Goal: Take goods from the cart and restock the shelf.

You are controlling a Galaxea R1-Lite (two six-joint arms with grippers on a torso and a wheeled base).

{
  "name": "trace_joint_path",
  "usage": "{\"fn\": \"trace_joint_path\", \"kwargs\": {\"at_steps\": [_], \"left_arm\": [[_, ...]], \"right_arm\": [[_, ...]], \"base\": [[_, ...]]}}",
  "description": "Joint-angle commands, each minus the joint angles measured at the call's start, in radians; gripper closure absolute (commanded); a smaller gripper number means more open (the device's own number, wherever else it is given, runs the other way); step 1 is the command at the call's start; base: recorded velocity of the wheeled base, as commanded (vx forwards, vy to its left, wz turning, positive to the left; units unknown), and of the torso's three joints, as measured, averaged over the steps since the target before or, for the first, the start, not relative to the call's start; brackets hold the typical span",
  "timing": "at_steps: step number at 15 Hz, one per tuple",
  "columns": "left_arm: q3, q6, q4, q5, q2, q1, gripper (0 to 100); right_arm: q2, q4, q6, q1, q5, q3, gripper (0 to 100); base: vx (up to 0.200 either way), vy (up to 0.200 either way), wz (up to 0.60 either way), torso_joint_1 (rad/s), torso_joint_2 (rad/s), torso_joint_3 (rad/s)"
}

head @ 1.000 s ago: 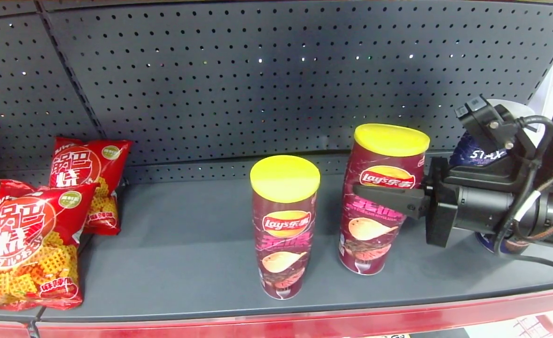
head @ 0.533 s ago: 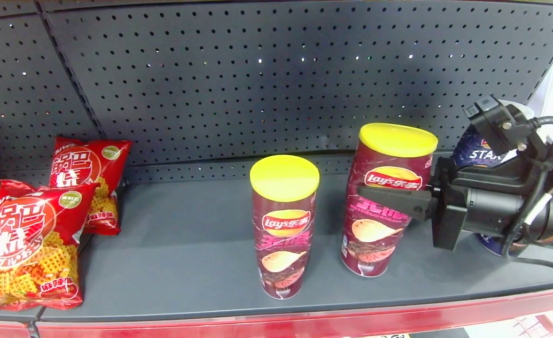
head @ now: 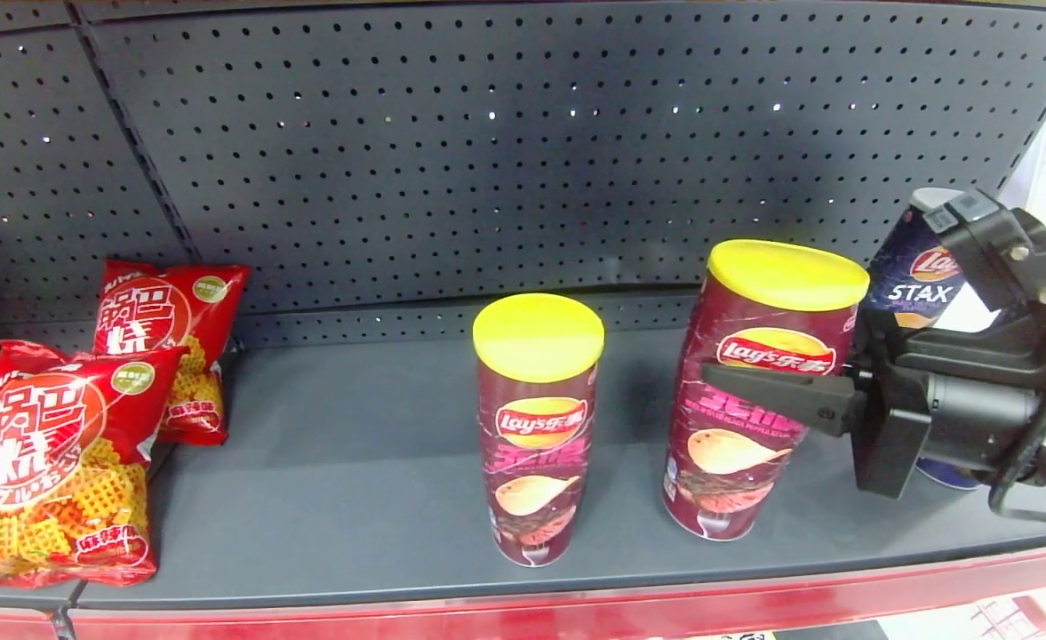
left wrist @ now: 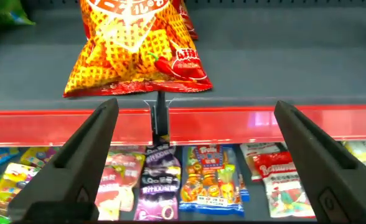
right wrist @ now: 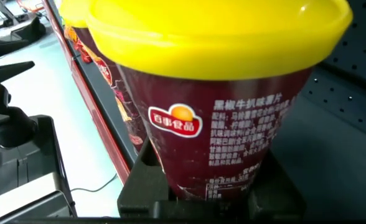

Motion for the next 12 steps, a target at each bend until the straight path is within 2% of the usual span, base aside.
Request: {"fn": "trace_joint_path", "kwargs": {"at_steps": [1, 5, 9, 12], "left_arm": [[0.0, -0.003, -0.002, -0.001, 0.003, 0.0, 0], [0.002, -0.008, 0.0, -0.001, 0.003, 0.0, 0], [0.002, -0.008, 0.0, -0.001, 0.003, 0.0, 0], [0.0, -0.008, -0.002, -0.001, 0.003, 0.0, 0]], "right_arm": [[-0.007, -0.001, 0.001, -0.001, 0.0, -0.005, 100], [0.052, 0.001, 0.024, -0.007, -0.014, -0.09, 100], [0.24, 0.001, 0.035, -0.021, -0.047, -0.323, 100], [0.374, 0.001, 0.03, -0.027, -0.043, -0.432, 100]], "base": [[0.0, 0.0, 0.0, 0.0, 0.0, 0.0], [0.0, 0.0, 0.0, 0.0, 0.0, 0.0], [0.0, 0.0, 0.0, 0.0, 0.0, 0.0], [0.0, 0.0, 0.0, 0.0, 0.0, 0.0]]}}
